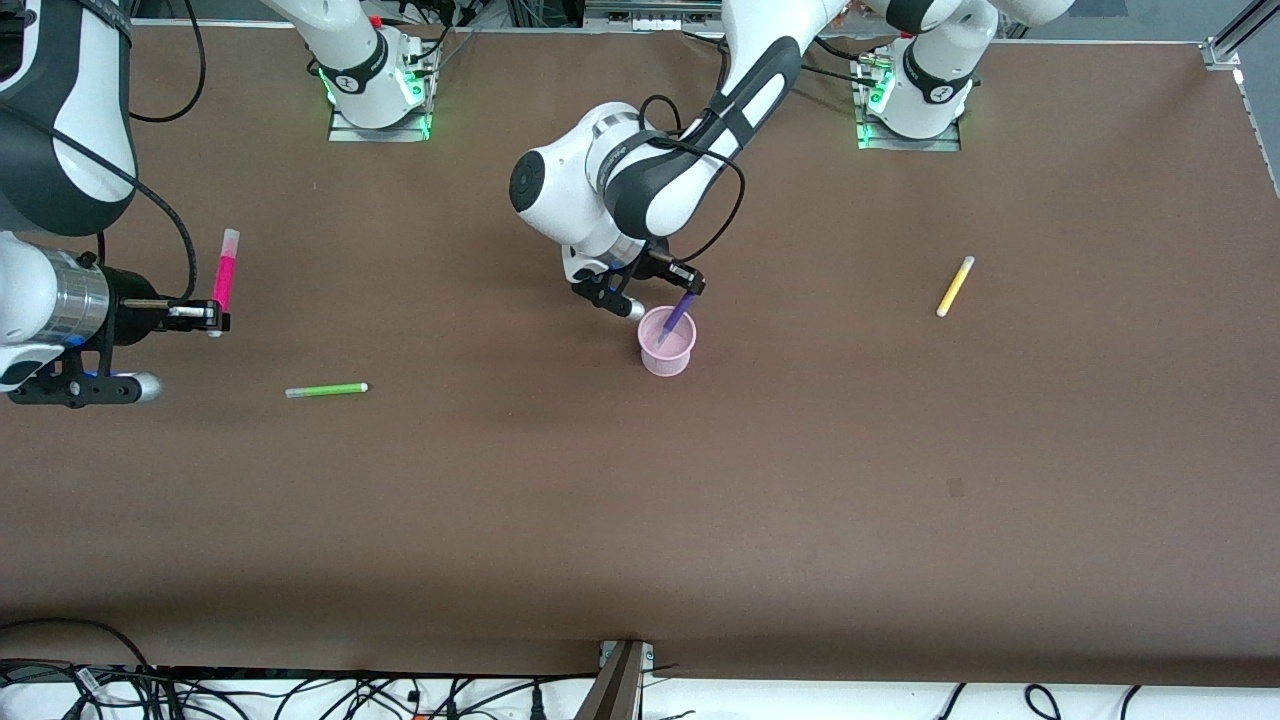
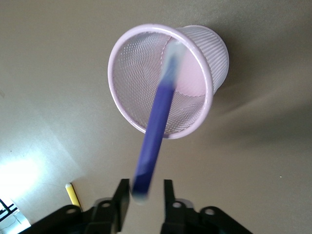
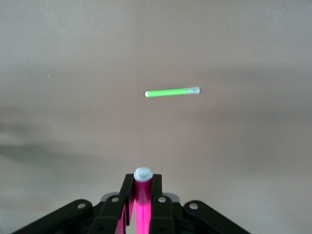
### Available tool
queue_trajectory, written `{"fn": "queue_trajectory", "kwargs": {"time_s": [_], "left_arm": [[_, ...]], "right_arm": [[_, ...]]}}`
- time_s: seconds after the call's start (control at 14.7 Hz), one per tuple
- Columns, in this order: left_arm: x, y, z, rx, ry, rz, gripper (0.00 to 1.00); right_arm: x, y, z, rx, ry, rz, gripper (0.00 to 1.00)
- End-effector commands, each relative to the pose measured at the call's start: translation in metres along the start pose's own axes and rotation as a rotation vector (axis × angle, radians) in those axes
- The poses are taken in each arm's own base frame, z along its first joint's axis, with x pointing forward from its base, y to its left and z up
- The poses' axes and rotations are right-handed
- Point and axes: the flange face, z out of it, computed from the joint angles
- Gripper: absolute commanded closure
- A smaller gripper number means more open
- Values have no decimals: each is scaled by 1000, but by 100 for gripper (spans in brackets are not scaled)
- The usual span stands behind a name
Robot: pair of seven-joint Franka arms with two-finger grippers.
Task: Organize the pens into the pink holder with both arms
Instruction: 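Open the left gripper to release the blue marker and withdraw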
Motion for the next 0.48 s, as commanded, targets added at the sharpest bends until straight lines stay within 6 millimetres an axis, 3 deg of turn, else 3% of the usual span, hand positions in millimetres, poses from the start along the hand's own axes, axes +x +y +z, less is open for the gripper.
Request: {"fn": "queue_trajectory", "kwargs": {"time_s": [0.0, 0.27, 0.41], "left_arm": [[3, -2, -7, 33, 17, -11, 0], [1, -10, -22, 25, 32, -25, 0], [1, -27, -25, 24, 21, -46, 0]], "right_arm": [[-4, 5, -6, -7, -7, 0, 100], [-4, 5, -5, -7, -10, 3, 100], [-4, 5, -5, -7, -10, 3, 100]]}}
